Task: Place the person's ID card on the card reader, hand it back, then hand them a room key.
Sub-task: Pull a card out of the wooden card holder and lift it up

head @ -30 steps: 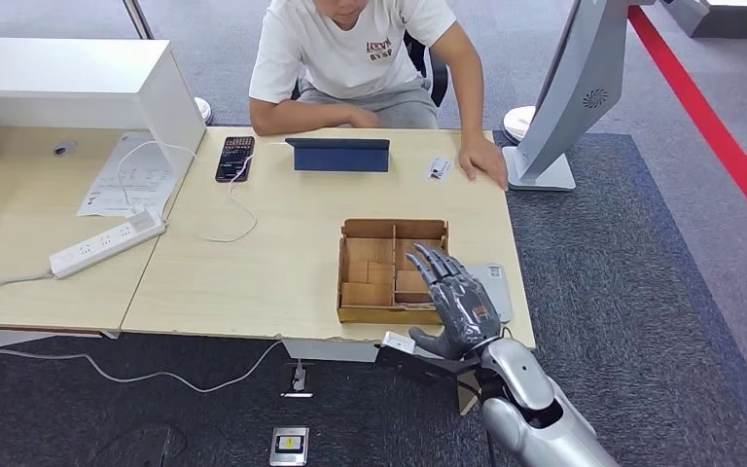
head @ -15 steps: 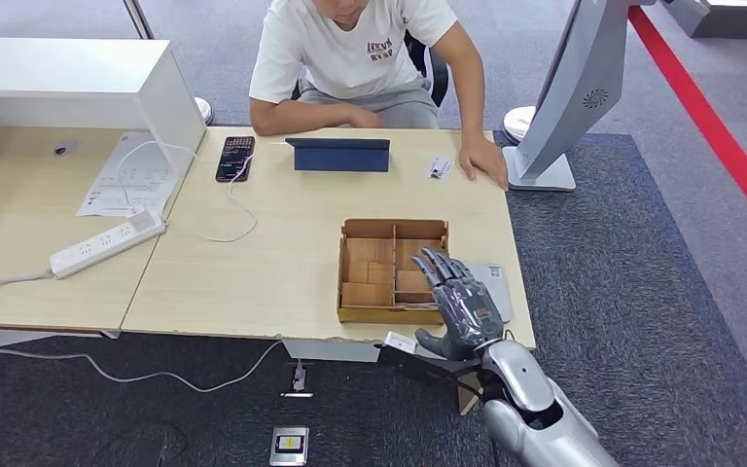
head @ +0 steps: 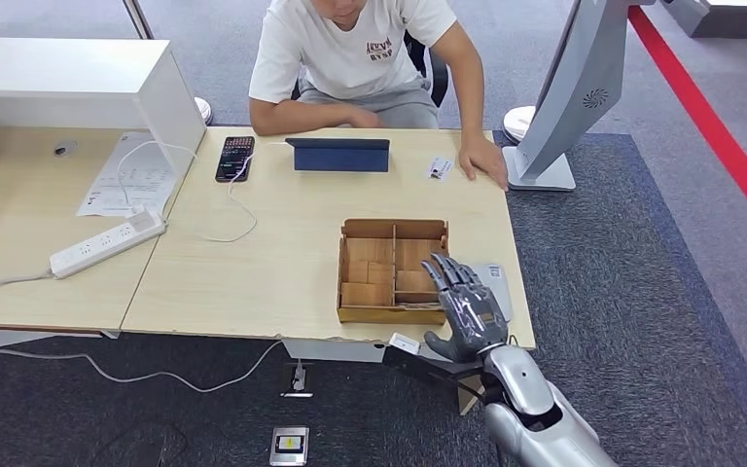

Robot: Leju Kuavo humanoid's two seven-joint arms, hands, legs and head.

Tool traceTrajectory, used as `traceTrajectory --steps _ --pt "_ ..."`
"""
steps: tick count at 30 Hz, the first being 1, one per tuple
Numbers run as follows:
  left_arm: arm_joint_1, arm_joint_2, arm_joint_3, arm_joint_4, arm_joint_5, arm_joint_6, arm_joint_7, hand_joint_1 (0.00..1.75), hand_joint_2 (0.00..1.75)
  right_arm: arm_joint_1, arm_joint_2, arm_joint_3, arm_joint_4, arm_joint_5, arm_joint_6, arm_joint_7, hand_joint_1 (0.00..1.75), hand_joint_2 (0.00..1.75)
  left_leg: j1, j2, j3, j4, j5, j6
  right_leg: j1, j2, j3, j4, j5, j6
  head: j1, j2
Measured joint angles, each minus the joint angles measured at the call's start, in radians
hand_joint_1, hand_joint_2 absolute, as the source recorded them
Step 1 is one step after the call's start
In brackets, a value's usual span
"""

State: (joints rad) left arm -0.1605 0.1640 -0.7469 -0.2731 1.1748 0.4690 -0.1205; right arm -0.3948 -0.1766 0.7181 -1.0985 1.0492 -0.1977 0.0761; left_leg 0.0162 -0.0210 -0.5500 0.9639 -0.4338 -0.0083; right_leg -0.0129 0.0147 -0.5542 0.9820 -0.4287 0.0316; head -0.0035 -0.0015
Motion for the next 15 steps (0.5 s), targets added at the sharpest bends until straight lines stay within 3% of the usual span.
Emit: traceTrajectory --steps 15 --pt "-0.008 0.0 0.0 0.0 -0.017 0.006 -0.009 0.0 0.0 -0.003 0.001 -0.002 0.043 0.021 -0.03 0.036 0.0 1.75 0.0 0.0 0.0 0.0 0.0 0.0 0.0 0.0 0.0 0.0 0.0 0.0 0.0 0.0"
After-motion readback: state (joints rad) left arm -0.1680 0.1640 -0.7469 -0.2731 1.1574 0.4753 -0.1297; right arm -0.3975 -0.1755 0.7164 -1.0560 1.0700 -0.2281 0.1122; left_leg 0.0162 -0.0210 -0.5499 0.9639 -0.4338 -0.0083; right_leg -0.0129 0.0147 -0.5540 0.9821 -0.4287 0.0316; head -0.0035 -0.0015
